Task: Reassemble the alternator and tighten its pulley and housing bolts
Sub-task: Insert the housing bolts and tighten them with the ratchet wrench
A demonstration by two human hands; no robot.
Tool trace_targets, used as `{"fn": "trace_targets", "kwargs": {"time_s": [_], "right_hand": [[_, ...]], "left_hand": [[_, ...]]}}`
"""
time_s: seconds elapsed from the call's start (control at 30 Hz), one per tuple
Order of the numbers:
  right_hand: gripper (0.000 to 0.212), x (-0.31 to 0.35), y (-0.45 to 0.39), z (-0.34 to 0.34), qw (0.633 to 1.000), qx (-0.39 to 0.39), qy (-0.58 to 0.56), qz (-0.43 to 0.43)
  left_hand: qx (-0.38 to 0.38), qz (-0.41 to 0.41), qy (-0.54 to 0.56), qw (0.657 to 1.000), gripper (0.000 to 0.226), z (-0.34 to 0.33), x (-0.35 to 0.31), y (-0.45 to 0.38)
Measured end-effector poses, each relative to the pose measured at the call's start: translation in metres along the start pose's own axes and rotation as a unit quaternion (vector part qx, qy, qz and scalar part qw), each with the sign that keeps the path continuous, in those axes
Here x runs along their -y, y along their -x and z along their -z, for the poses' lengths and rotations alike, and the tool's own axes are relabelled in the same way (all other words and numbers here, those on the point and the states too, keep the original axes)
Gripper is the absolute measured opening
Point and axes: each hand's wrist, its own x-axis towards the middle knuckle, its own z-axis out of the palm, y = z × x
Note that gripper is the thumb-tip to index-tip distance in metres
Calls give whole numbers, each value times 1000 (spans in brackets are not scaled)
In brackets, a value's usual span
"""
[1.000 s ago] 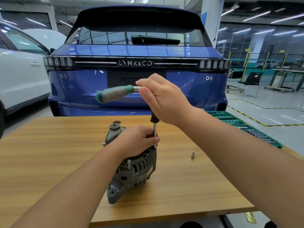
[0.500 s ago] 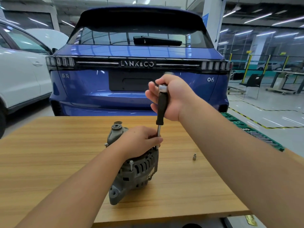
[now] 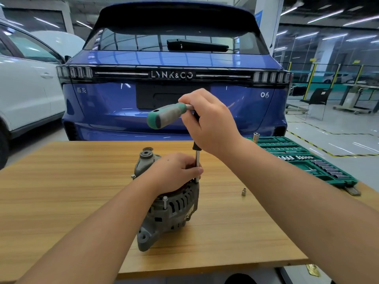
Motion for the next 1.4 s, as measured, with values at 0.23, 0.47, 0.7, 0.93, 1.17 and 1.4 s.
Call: {"fn": "trace_targets", "kwargs": {"time_s": [0.23, 0.47, 0.7, 0.93, 1.17, 1.4], "right_hand": [[51, 1, 7, 7, 997, 50, -60, -21], [33, 12, -28, 23, 972, 182, 110, -100], [12, 22, -59, 30, 778, 220, -276, -520], [10, 12, -27, -6, 720, -146, -440, -517], [14, 5, 6, -11, 998, -51, 42, 5], [29, 8, 6, -5, 999, 3, 26, -42]], "left_hand": [[-2, -1, -5, 1000, 29, 0, -5, 3], [0, -9, -3, 1000, 28, 0, -7, 3], [0, 6, 8, 1000, 22, 1, -5, 3], [-5, 12, -9, 1000, 19, 0, -7, 2], [8, 2, 16, 1000, 17, 2, -5, 3], [-4, -2, 21, 1000, 18, 1, -5, 3]]}}
